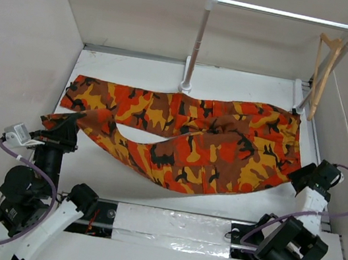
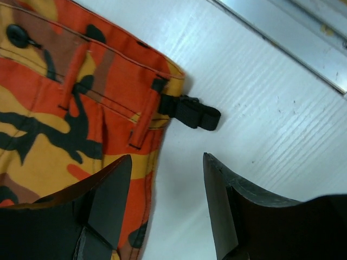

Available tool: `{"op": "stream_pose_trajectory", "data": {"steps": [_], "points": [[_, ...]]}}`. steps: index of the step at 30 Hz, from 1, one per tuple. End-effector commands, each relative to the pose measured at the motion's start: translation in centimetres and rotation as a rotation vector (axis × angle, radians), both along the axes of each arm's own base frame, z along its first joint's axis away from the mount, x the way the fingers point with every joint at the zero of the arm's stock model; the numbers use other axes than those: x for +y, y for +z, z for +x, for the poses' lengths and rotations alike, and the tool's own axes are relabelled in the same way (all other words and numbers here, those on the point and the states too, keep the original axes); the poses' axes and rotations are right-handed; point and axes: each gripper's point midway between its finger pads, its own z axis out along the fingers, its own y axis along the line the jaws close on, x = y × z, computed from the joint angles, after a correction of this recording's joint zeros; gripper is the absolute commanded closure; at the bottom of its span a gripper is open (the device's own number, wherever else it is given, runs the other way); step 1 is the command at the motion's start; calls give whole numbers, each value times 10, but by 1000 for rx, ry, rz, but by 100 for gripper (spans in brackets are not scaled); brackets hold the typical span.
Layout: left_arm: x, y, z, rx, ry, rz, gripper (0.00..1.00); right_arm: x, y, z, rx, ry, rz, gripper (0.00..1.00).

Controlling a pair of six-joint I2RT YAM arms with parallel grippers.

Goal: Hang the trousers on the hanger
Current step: Fold the trousers at the center of the board.

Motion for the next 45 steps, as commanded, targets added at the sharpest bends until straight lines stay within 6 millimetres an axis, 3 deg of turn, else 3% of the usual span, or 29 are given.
{"op": "stream_pose_trajectory", "data": {"steps": [1,7,9,10,11,13,15,18,19,23,24,25,28,30,31,35,39,45], "points": [[4,14,-4,-61,7,-43,100,-5,-9,0,-22,-62,35,39],[4,14,-3,-58,8,-42,100,-6,-10,17,-69,-54,82,39],[5,15,-4,-59,12,-46,100,-11,-12,18,-59,-69,81,52],[6,14,-4,-57,18,-48,100,-14,-9,22,-77,-70,70,63],[7,15,-4,-59,21,-50,100,-14,-10,22,-79,-78,70,80],[9,14,-5,-59,29,-53,100,-16,-7,20,-99,-83,55,96],[11,15,-6,-61,37,-56,100,-18,-4,15,-85,-70,16,100],[13,19,-7,-71,47,-67,100,-31,28,0,-54,-70,-121,100],[13,20,-7,-75,46,-69,100,-36,35,-15,-12,-104,-159,100],[13,30,-9,-92,30,-89,100,-39,117,-37,-152,-150,-381,100],[14,30,-9,-92,34,-92,100,-38,128,-41,-175,-160,-408,100],[15,30,-11,-95,36,-95,100,-35,138,-49,-169,-178,-409,100],[15,31,-13,-101,21,-104,100,-23,145,-42,-190,-114,-382,100],[15,29,-12,-96,22,-102,100,-17,129,-29,-197,-39,-343,94],[15,28,-13,-96,22,-102,100,-8,118,-20,-207,17,-293,78],[17,26,-15,-102,23,-106,100,4,48,-12,-123,60,-125,40],[16,25,-14,-98,21,-101,100,12,13,0,-122,91,-32,35],[2,22,-6,-78,-23,-73,100,19,-2,30,-258,134,37,34]]}}
